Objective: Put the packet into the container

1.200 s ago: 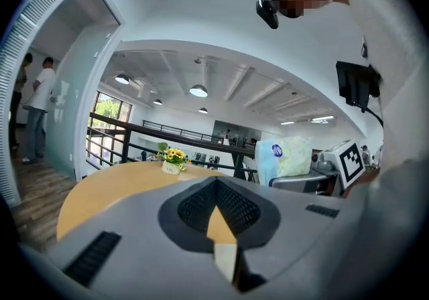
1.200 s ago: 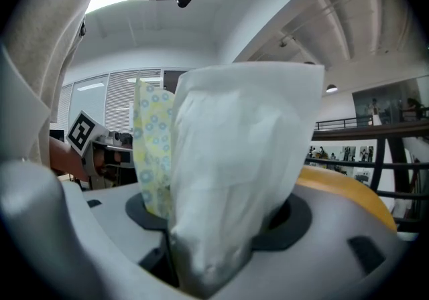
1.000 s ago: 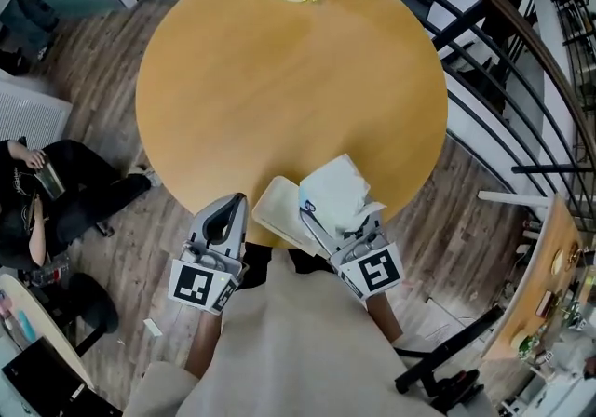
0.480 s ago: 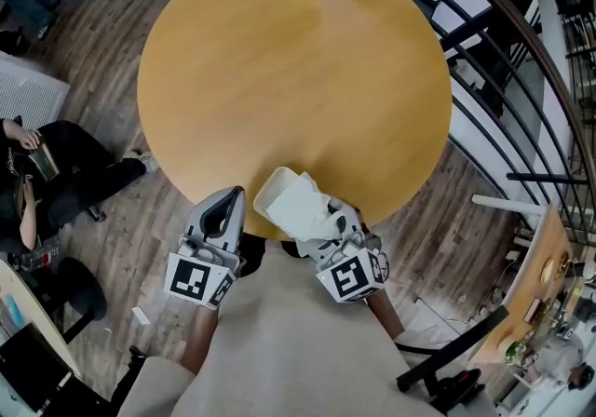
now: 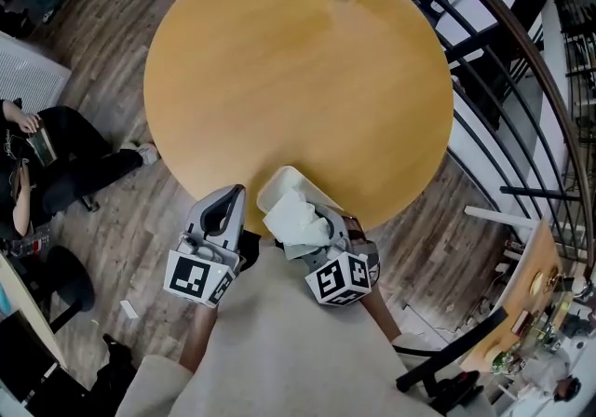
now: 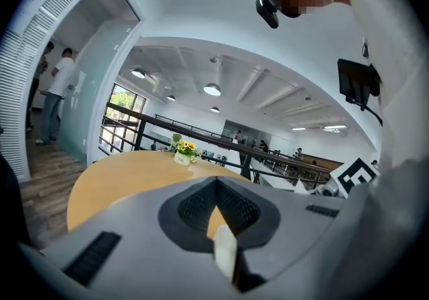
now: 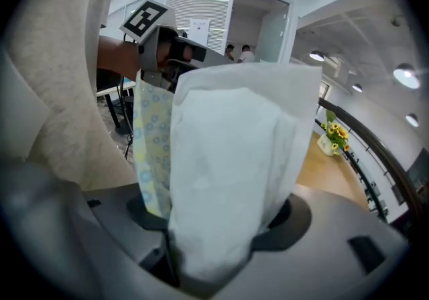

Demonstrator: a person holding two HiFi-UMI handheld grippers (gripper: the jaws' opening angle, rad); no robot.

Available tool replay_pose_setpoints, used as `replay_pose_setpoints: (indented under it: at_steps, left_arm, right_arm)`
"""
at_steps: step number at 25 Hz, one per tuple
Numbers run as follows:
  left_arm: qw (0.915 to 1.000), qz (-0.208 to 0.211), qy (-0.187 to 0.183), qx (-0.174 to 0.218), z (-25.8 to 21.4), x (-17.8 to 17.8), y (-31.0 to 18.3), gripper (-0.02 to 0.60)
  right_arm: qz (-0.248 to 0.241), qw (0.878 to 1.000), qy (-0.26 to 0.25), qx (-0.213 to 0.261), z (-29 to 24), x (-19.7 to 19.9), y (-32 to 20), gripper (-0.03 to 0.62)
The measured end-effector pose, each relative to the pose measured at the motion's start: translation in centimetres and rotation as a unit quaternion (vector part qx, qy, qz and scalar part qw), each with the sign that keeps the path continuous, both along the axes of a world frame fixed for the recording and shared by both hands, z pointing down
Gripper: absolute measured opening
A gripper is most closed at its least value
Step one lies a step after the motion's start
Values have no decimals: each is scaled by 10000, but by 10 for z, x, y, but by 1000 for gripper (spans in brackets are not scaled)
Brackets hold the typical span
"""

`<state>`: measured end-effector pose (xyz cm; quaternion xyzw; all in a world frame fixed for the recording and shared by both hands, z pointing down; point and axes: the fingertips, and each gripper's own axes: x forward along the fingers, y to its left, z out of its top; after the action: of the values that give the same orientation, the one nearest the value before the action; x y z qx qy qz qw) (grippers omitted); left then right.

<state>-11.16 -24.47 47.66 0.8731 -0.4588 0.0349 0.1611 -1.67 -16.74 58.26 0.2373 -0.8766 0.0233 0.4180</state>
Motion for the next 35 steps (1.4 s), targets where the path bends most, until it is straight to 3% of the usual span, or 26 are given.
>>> replay_pose_setpoints:
  at_steps: [8,17,25,31,35]
  left_arm:
    - [9997,-220,125,51,-1,-10,0,5]
    - [9987,-480,166,0,1,-23,3,5]
    - [9977,-640,207,-10,1,-36,1,5]
    - [9977,-639,218,-30,2,-42,-3,5]
    - [9979,-605,223,-17,1,-45,-6,5]
  right_arm:
    - [303,9929,452,-1060,36,9,-10,325]
    - [541,9763,1066,-1803,76,18,-14,325]
    - [305,9630,2006,-1772,96,18,-17,325]
    - [305,9667,1917,-1671,95,16,-20,325]
    - [289,9658,1750,-1890,89,17,-18,327]
